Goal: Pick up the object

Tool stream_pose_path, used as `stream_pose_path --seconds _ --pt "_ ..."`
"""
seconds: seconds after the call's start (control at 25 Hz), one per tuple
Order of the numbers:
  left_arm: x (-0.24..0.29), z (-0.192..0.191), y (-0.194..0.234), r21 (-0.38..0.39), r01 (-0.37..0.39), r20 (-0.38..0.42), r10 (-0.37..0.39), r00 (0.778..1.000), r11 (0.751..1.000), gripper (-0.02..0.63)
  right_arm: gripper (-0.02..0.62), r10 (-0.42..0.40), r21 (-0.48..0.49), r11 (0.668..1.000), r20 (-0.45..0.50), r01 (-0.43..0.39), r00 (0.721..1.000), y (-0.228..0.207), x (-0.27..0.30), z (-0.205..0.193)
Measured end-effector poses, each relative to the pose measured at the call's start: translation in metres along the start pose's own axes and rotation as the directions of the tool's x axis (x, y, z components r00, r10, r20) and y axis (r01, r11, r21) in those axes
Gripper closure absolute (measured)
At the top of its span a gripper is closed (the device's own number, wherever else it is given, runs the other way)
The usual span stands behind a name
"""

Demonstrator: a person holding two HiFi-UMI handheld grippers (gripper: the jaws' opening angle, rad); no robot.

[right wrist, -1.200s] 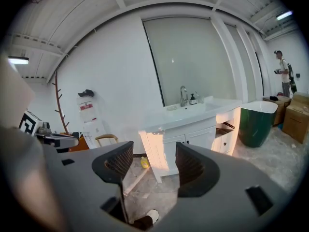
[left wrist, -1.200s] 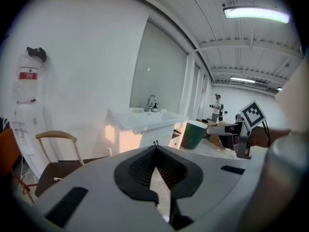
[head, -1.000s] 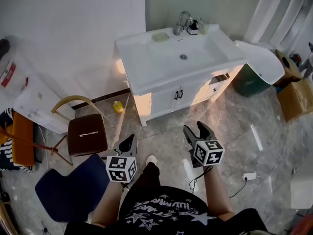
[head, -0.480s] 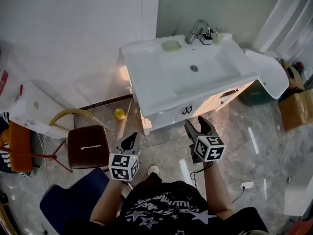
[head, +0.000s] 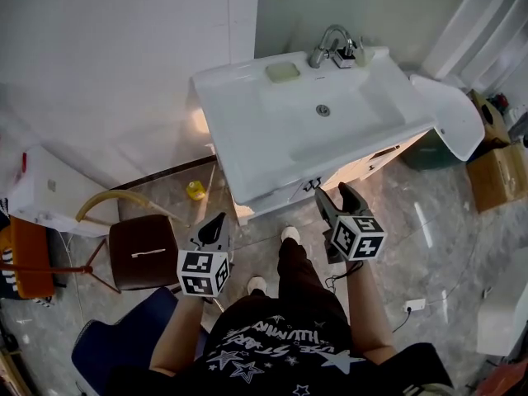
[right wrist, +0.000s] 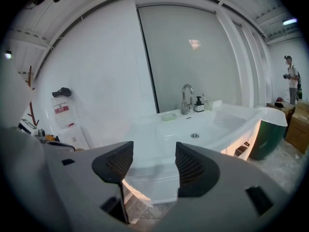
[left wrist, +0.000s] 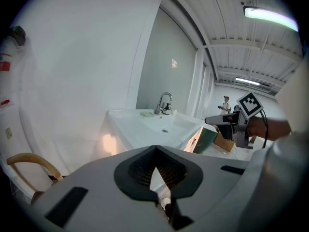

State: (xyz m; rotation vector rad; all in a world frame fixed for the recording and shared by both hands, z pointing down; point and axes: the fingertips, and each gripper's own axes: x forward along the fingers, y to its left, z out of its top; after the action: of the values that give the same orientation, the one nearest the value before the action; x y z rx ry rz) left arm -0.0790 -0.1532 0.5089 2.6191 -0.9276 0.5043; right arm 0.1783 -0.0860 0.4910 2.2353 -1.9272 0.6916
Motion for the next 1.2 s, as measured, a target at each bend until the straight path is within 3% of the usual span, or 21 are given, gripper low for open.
stream_pose_path --seconds 0.36,0.8,1.04,1.2 --pt "0.043 0.034 0.032 -0.024 -0.118 0.010 0.118 0.993 0.993 0.591 0.325 0.077 0.002 0.997 0.019 -0.077 0.997 -0.025 0.088 0.048" --pt "0.128 0.090 0.063 -0.069 -0.270 -0.024 0.269 0.963 0.960 0.591 0.325 0.232 -0.051 0.971 -0.044 -0.234 0.972 -0.047 0.247 0.123" --pt "0.151 0.100 0.081 -0.087 -0.348 -0.046 0.345 0.938 0.934 0.591 0.325 0.259 -0.084 0.960 -0.090 -0.266 0.962 -0.054 0.316 0.138" --pt "0.162 0.105 0.095 -0.098 -0.391 -0.058 0.387 0.920 0.915 0.591 0.375 0.260 -0.108 0.956 -0.132 -0.274 0.957 -0.051 0.360 0.135"
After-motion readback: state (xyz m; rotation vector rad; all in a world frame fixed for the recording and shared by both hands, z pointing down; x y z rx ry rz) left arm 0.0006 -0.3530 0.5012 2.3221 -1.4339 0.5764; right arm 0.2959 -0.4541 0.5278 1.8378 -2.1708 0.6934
